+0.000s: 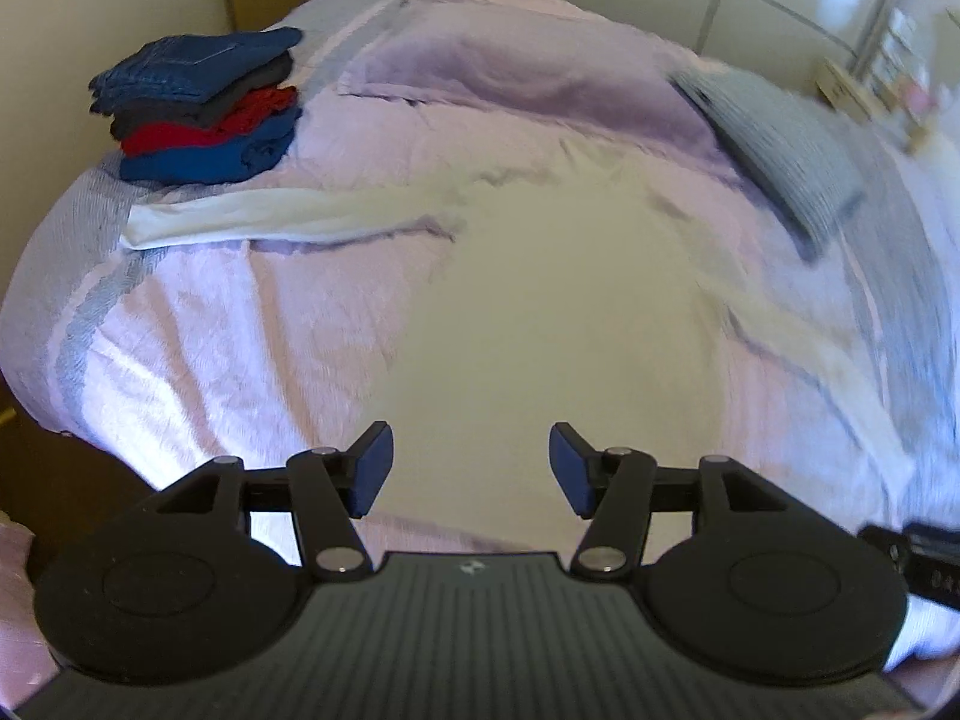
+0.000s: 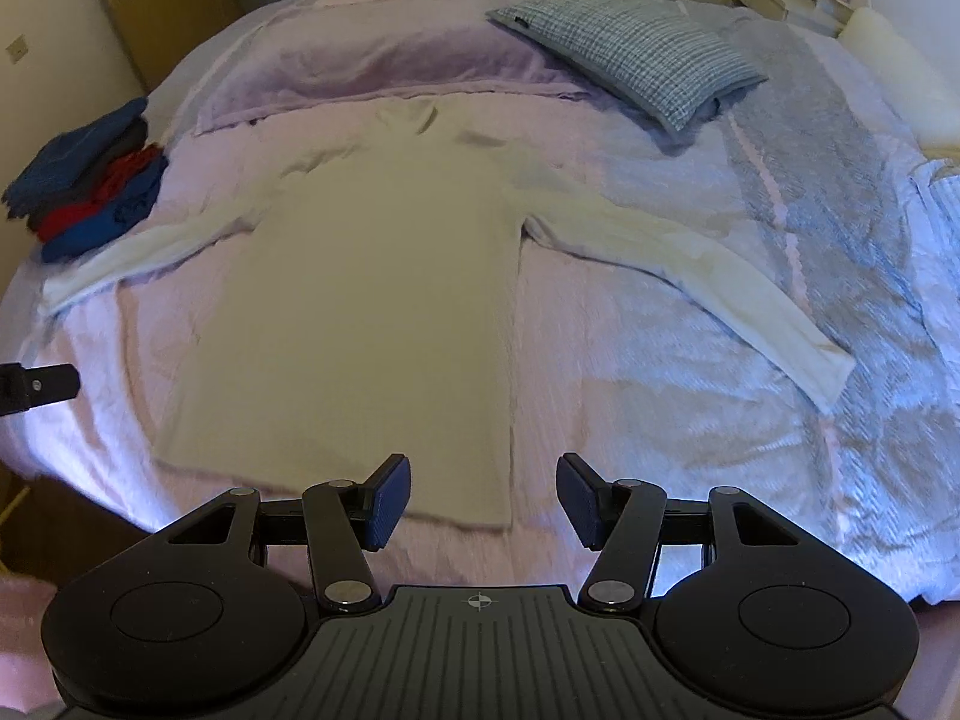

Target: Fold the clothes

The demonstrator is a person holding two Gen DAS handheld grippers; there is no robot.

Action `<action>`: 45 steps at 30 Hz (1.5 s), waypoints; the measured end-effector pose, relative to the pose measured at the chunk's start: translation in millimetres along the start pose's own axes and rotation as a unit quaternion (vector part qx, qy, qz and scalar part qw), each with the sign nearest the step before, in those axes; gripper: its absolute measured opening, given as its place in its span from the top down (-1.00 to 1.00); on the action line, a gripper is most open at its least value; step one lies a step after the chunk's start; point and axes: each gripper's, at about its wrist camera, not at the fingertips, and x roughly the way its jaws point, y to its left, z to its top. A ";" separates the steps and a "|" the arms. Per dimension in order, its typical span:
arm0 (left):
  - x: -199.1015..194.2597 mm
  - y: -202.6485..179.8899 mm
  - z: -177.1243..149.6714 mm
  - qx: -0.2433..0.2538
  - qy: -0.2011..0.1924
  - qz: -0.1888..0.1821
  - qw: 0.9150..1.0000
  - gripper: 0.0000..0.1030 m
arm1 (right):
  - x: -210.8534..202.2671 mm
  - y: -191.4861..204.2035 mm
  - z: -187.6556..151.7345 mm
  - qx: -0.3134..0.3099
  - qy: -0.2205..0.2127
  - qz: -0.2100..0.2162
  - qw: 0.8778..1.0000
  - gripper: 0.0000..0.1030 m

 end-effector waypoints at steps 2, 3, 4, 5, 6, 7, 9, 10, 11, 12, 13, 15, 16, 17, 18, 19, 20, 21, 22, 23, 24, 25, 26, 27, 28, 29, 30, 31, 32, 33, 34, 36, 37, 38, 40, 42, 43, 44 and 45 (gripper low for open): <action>21.1 20.8 23.3 -0.033 -0.008 -0.003 0.999 -0.05 | 11.1 -3.7 17.2 0.032 -0.026 0.017 0.999 -0.12; 32.2 32.5 34.6 -0.053 -0.010 -0.006 0.999 -0.04 | 16.2 -5.8 25.8 0.049 -0.042 0.027 0.998 -0.12; 42.5 43.7 44.7 -0.073 -0.012 -0.007 0.997 -0.04 | 21.3 -8.0 34.3 0.065 -0.057 0.037 0.996 -0.12; 55.9 57.9 57.1 -0.098 -0.013 -0.004 0.995 -0.04 | 26.4 -10.1 42.8 0.082 -0.073 0.047 0.993 -0.12; 69.2 74.1 68.8 -0.122 -0.015 0.001 0.992 -0.04 | 33.4 -11.0 52.4 0.097 -0.086 0.053 0.990 -0.12; 83.1 90.4 78.6 -0.144 -0.015 0.004 0.989 -0.04 | 43.1 -10.4 64.2 0.106 -0.090 0.055 0.989 -0.12; 112.5 124.9 97.7 -0.190 -0.013 0.011 0.982 -0.04 | 66.4 -6.4 90.0 0.116 -0.083 0.047 0.989 -0.12; 128.8 144.2 105.0 -0.218 -0.009 0.015 0.976 -0.04 | 80.7 -1.5 102.7 0.119 -0.074 0.037 0.989 -0.12; 145.1 163.6 112.3 -0.245 -0.004 0.019 0.969 -0.03 | 94.8 4.4 114.9 0.122 -0.064 0.027 0.990 -0.12; 159.7 184.1 115.6 -0.271 -0.005 0.025 0.962 -0.03 | 108.5 10.5 125.0 0.125 -0.053 0.018 0.991 -0.12; 174.3 204.7 119.0 -0.296 -0.007 0.031 0.955 -0.03 | 122.2 16.1 133.8 0.128 -0.041 0.010 0.991 -0.12; 203.5 245.8 125.6 -0.347 -0.009 0.042 0.937 -0.03 | 151.3 30.0 148.3 0.132 -0.015 0.003 0.991 -0.12; 218.1 266.3 128.9 -0.372 -0.010 0.048 0.927 -0.03 | 165.5 36.6 153.0 0.131 -0.004 0.001 0.991 -0.12; 229.7 284.6 130.1 -0.394 -0.013 0.054 0.917 -0.03 | 178.0 43.5 154.0 0.127 0.007 -0.003 0.992 -0.12; 241.6 304.4 130.9 -0.417 -0.017 0.063 0.906 -0.03 | 190.0 50.9 153.2 0.121 0.017 -0.008 0.993 -0.12; 249.6 318.9 130.5 -0.434 -0.020 0.072 0.898 -0.03 | 202.0 58.3 152.5 0.114 0.027 -0.014 0.993 -0.12; 257.6 333.5 130.0 -0.451 -0.024 0.080 0.889 -0.03 | 213.4 64.3 151.5 0.110 0.037 -0.020 0.993 -0.12; 266.0 348.6 129.1 -0.466 -0.031 0.088 0.880 -0.03 | 224.3 69.2 150.3 0.106 0.046 -0.025 0.993 -0.12; 273.2 360.3 128.3 -0.478 -0.032 0.097 0.873 -0.03 | 234.4 73.3 149.0 0.103 0.055 -0.028 0.993 -0.12; 280.4 371.0 127.2 -0.488 -0.033 0.102 0.866 -0.02 | 243.9 76.7 147.7 0.100 0.065 -0.031 0.992 -0.12; 287.6 379.2 125.4 -0.498 -0.035 0.105 0.860 0.00 | 252.6 79.9 146.0 0.098 0.073 -0.033 0.992 -0.12; 292.6 386.1 122.9 -0.509 -0.040 0.105 0.854 0.01 | 260.0 82.7 144.0 0.096 0.080 -0.035 0.992 -0.12; 297.5 392.9 120.4 -0.519 -0.045 0.104 0.847 0.03 | 267.0 85.4 141.9 0.094 0.087 -0.036 0.991 -0.12; 300.7 398.5 118.5 -0.530 -0.056 0.101 0.840 0.06 | 273.2 86.9 140.6 0.092 0.092 -0.036 0.991 -0.12; 302.3 401.7 118.1 -0.537 -0.066 0.099 0.835 0.06 | 278.3 88.0 140.1 0.088 0.096 -0.037 0.991 -0.12; 303.4 404.2 118.0 -0.540 -0.076 0.098 0.832 0.10 | 283.0 89.5 139.6 0.084 0.099 -0.038 0.991 -0.12; 304.4 405.6 118.6 -0.541 -0.085 0.099 0.831 0.33 | 286.8 91.0 139.6 0.081 0.101 -0.038 0.991 -0.12; 305.2 407.0 119.2 -0.540 -0.092 0.094 0.831 0.44 | 289.9 92.4 139.8 0.078 0.101 -0.036 0.991 -0.12; 306.0 408.4 119.8 -0.539 -0.098 0.089 0.832 0.66 | 293.0 93.9 140.1 0.075 0.102 -0.035 0.991 -0.12; 306.8 409.4 122.0 -0.538 -0.099 0.083 0.833 0.81 | 296.1 95.0 140.0 0.072 0.101 -0.032 0.992 -0.12; 306.3 409.9 124.3 -0.536 -0.101 0.079 0.834 0.87 | 299.3 95.6 140.2 0.070 0.101 -0.029 0.992 -0.12; 298.4 403.2 129.2 -0.527 -0.119 0.078 0.838 0.92 | 304.4 95.7 140.9 0.066 0.101 -0.023 0.992 -0.12; 294.4 399.8 131.7 -0.522 -0.128 0.078 0.839 0.92 | 305.4 94.7 140.6 0.065 0.100 -0.020 0.993 -0.12; 287.7 390.7 137.0 -0.522 -0.136 0.067 0.840 0.93 | 305.8 92.1 140.4 0.065 0.095 -0.019 0.993 -0.12; 273.8 368.0 149.5 -0.513 -0.152 0.035 0.844 0.95 | 305.1 83.9 139.3 0.065 0.081 -0.021 0.994 -0.12; 259.3 328.4 171.6 -0.470 -0.174 -0.023 0.865 0.95 | 303.0 73.2 136.4 0.070 0.073 -0.027 0.995 -0.12; 252.2 304.0 184.3 -0.440 -0.183 -0.054 0.878 0.95 | 301.3 66.0 134.8 0.076 0.070 -0.029 0.994 -0.12; 245.9 272.9 197.1 -0.400 -0.188 -0.088 0.893 0.95 | 299.0 58.6 133.8 0.082 0.067 -0.029 0.994 -0.12; 239.7 241.8 209.8 -0.359 -0.193 -0.121 0.905 0.95 | 296.2 51.0 133.4 0.090 0.064 -0.028 0.993 -0.12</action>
